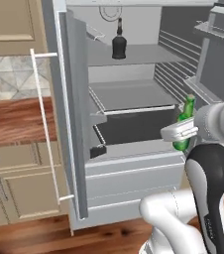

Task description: Place the liquor and beer on the top shelf of the fridge to keep them out of children's reach, and place the bell pepper on lower shelves for easy access.

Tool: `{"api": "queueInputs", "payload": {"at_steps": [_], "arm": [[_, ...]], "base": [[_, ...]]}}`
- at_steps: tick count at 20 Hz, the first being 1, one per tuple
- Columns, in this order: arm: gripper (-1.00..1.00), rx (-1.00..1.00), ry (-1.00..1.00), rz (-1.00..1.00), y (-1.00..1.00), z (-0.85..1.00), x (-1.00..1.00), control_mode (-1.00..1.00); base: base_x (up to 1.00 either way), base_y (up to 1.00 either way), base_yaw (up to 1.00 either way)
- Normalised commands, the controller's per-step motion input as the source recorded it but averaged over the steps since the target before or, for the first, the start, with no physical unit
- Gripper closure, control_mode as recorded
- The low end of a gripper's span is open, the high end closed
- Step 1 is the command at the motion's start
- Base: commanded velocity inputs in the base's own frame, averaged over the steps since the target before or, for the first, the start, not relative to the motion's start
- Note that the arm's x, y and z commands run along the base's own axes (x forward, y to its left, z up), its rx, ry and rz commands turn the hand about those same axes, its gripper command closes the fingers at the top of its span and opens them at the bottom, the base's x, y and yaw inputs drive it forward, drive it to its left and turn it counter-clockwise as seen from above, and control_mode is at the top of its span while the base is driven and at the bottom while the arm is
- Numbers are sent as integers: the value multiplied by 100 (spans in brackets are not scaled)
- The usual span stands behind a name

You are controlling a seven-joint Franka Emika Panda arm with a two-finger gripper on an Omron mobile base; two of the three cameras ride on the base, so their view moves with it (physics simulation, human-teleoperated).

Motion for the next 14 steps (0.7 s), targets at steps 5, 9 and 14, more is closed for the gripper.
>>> {"api": "queueInputs", "payload": {"at_steps": [5,9,14], "arm": [[100,0,0,0,0,0,0,100],[100,0,0,0,0,0,0,100],[100,0,0,0,0,0,0,100]], "base": [[57,2,-16],[61,2,-15],[63,17,-15]]}}
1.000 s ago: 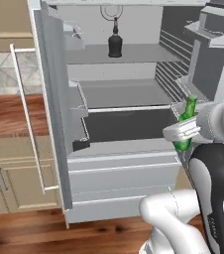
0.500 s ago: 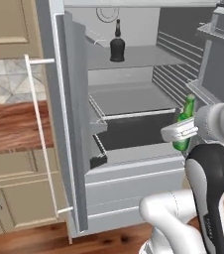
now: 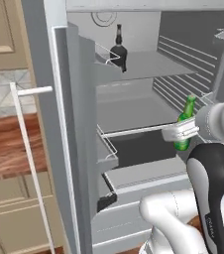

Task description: Place the liquor and beer on the top shelf of the fridge to keep them out of children's reach, and place the bell pepper on lower shelves for easy access.

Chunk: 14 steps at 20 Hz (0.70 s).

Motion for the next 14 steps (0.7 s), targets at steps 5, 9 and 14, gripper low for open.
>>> {"api": "queueInputs", "payload": {"at_steps": [5,9,14], "arm": [[100,0,0,0,0,0,0,100],[100,0,0,0,0,0,0,100],[100,0,0,0,0,0,0,100]], "base": [[69,20,-14],[69,27,-11],[60,29,-11]]}}
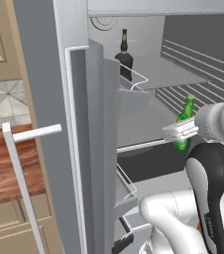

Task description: Place the liquor and beer on the top shelf of the fridge to keep them out of children's reach, and place the bell pepper on lower shelves for easy access.

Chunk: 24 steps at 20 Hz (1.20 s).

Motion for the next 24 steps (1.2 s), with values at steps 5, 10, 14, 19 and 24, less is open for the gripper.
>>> {"api": "queueInputs", "payload": {"at_steps": [5,10,14,19,24], "arm": [[100,0,-8,-3,7,1,30,-100],[100,5,-17,0,0,34,3,-100],[100,7,-21,0,0,67,0,-100],[100,2,-2,-1,-1,75,0,-100],[100,0,13,-12,-20,63,5,-100]], "base": [[11,5,-2],[0,0,0],[0,0,0],[0,0,0],[0,0,0]]}}
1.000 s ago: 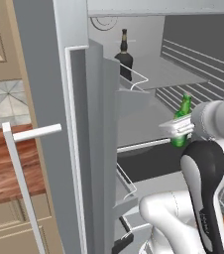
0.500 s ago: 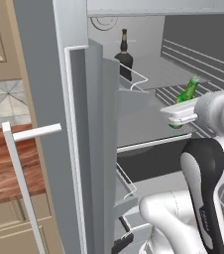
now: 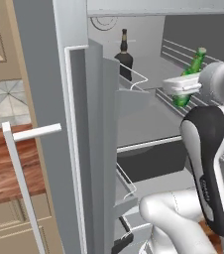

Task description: Place the liquor and beer on the top shelf of the fridge to keep them out of children's reach, and place the bell pepper on lower shelves for easy access.

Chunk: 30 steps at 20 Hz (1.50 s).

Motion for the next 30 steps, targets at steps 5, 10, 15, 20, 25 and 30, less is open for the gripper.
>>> {"api": "queueInputs", "payload": {"at_steps": [5,10,15,20,25,30], "arm": [[100,0,13,-17,-24,22,20,-100],[100,5,2,-11,-9,-1,29,-100],[100,6,0,-5,-12,-26,28,-100],[100,7,0,-3,-25,-22,27,-100],[100,7,0,-1,-25,-6,29,-100],[100,5,0,0,-17,-3,31,-100]], "base": [[0,0,0],[0,0,0],[0,0,0],[0,0,0],[0,0,0],[0,0,0]]}}
